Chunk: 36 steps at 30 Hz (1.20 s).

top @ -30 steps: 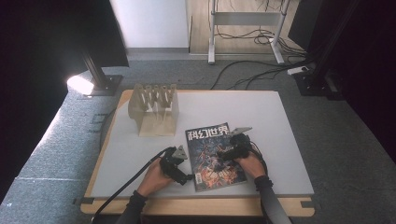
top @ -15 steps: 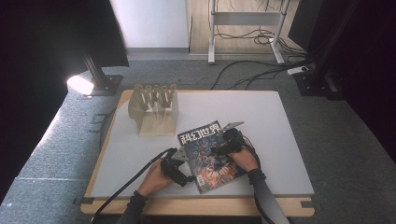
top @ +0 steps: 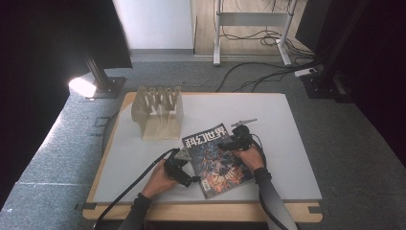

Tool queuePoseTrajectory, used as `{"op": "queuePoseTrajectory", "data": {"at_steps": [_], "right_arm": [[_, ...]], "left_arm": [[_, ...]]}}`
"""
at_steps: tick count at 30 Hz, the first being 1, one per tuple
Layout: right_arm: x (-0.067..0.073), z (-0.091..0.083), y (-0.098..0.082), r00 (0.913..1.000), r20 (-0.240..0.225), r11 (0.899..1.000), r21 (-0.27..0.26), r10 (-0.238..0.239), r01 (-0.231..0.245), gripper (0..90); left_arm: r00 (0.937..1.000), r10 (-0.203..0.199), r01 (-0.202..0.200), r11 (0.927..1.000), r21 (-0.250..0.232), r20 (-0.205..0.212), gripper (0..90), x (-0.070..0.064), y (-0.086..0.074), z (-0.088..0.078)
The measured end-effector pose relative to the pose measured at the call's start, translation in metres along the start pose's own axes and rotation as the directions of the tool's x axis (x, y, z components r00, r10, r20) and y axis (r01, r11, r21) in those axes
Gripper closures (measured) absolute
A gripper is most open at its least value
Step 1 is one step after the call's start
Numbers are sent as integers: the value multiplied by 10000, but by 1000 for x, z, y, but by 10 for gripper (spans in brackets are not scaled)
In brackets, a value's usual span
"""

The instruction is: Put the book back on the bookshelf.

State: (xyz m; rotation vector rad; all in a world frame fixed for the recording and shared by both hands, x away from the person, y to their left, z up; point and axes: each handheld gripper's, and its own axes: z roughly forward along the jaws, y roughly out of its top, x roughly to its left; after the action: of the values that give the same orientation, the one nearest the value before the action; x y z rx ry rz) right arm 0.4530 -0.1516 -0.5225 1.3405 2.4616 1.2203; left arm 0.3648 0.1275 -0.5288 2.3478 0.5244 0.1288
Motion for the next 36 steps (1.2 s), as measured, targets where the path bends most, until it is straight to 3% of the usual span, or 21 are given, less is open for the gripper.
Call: {"op": "queuePoseTrajectory", "data": {"at_steps": [4, 7, 14, 19, 26, 28, 32, 36], "right_arm": [[1, -1, 2, 9984, 338, 9990, 49, 452, -454, 244], [-1, -6, 0, 9967, 283, 9970, 135, 761, -765, 292], [-2, -16, -9, 9910, -440, 9916, 307, 1266, -1253, 393], [-5, -14, 0, 9950, -338, 9943, 529, 941, -923, 451], [-3, 0, 19, 9980, -309, 9982, 254, 545, -537, 503], [0, 0, 22, 9995, -73, 9987, 414, 301, -297, 568], [3, -14, 25, 9998, -136, 9997, 217, -138, 141, 760], [17, -25, 32, 9974, -128, 9970, 310, -703, 707, 809]], "left_arm": [[10000, -45, 45, 10000, -3, 21, 0, 0, 0, 0], [10000, -53, 53, 10000, 2, 26, 0, 0, 0, 0], [10000, -54, 54, 10000, 1, 23, 0, 0, 0, 0], [10000, -50, 50, 10000, 5, -35, 0, -1, 0, 1], [10000, -43, 43, 10000, 10, -52, 0, -1, 0, 1], [10000, -40, 40, 10000, 19, -51, 0, -1, 0, 1], [10000, -71, 72, 10000, 21, -51, 0, -1, 0, 1], [9999, -79, 79, 10000, 29, -97, 0, -2, 0, 0]]}}
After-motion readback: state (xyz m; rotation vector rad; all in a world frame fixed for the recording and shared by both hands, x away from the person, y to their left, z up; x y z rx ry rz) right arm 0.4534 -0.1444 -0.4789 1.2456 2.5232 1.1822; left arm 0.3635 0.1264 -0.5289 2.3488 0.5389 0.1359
